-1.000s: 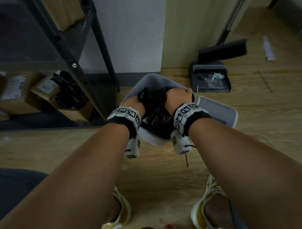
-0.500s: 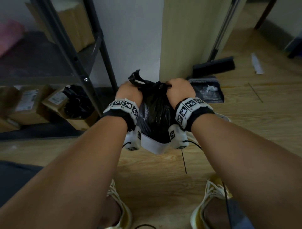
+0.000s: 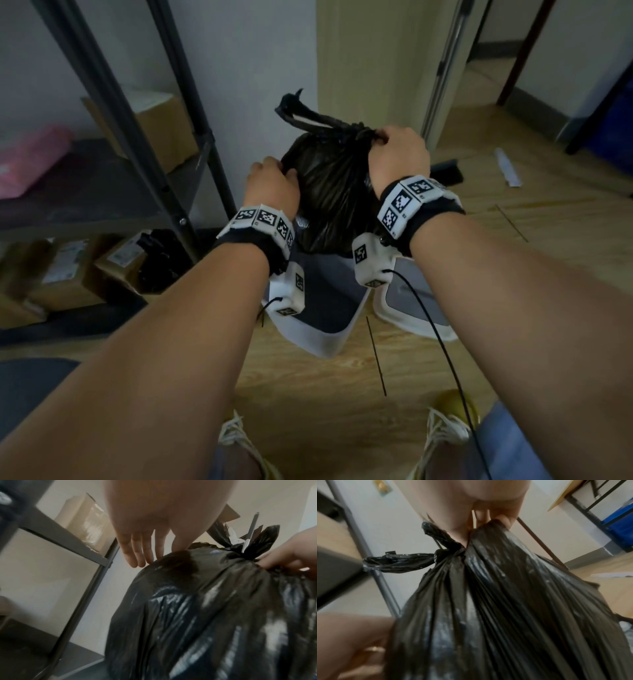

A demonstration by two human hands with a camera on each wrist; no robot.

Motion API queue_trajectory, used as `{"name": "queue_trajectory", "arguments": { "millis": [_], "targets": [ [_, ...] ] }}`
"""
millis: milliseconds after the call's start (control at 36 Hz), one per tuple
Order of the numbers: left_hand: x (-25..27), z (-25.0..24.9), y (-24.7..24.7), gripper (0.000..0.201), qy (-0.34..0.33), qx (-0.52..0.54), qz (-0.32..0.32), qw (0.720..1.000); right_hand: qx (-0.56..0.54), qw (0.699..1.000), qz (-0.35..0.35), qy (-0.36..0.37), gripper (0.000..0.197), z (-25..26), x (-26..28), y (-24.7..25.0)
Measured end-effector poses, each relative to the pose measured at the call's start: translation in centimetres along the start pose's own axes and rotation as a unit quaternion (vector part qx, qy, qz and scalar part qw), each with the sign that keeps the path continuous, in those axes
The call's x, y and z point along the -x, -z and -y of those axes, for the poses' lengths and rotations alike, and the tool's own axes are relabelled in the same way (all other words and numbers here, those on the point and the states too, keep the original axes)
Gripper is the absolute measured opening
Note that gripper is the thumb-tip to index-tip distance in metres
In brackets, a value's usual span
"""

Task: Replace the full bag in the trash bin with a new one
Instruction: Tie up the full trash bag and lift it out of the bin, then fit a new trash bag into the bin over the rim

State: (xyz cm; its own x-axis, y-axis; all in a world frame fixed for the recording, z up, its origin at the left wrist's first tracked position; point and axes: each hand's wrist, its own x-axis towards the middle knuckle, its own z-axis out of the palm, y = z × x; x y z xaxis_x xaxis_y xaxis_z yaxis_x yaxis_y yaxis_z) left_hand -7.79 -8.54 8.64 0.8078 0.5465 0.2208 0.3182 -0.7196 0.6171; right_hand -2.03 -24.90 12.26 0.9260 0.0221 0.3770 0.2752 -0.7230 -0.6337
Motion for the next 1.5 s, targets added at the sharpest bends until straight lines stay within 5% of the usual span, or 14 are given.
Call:
{"name": "queue_trajectory", "arguments": {
  "millis": [361, 750, 1139, 1333, 1500],
  "targets": [
    [-4.8, -5.3, -5.6, 0.046, 0.005, 0.031, 0.148, 0.989, -0.032, 0.992, -0.034, -0.113, 0.029, -2.3, -6.0, -0.1],
    [-10.7, -2.3, -15.2, 0.054, -0.080, -0.094, 0.274, 0.954, -0.001, 0.979, 0.097, -0.179, 0.029, -9.3, -10.5, -8.2],
    [-15.1, 1.3, -23.2, 0.046, -0.074, -0.105, 0.318, 0.939, 0.017, 0.975, 0.129, -0.180, 0.026, -12.7, -13.7, -16.4],
    [-16.7, 2.7, -24.5, 0.060, -0.089, -0.081, 0.337, 0.934, 0.030, 0.982, 0.103, -0.155, 0.029, -13.8, -14.9, -19.7],
    [-17.5, 3.6, -25.4, 0.054, -0.072, -0.108, 0.350, 0.928, 0.013, 0.966, 0.212, -0.149, 0.038, -15.4, -14.7, -22.5]
  ]
}}
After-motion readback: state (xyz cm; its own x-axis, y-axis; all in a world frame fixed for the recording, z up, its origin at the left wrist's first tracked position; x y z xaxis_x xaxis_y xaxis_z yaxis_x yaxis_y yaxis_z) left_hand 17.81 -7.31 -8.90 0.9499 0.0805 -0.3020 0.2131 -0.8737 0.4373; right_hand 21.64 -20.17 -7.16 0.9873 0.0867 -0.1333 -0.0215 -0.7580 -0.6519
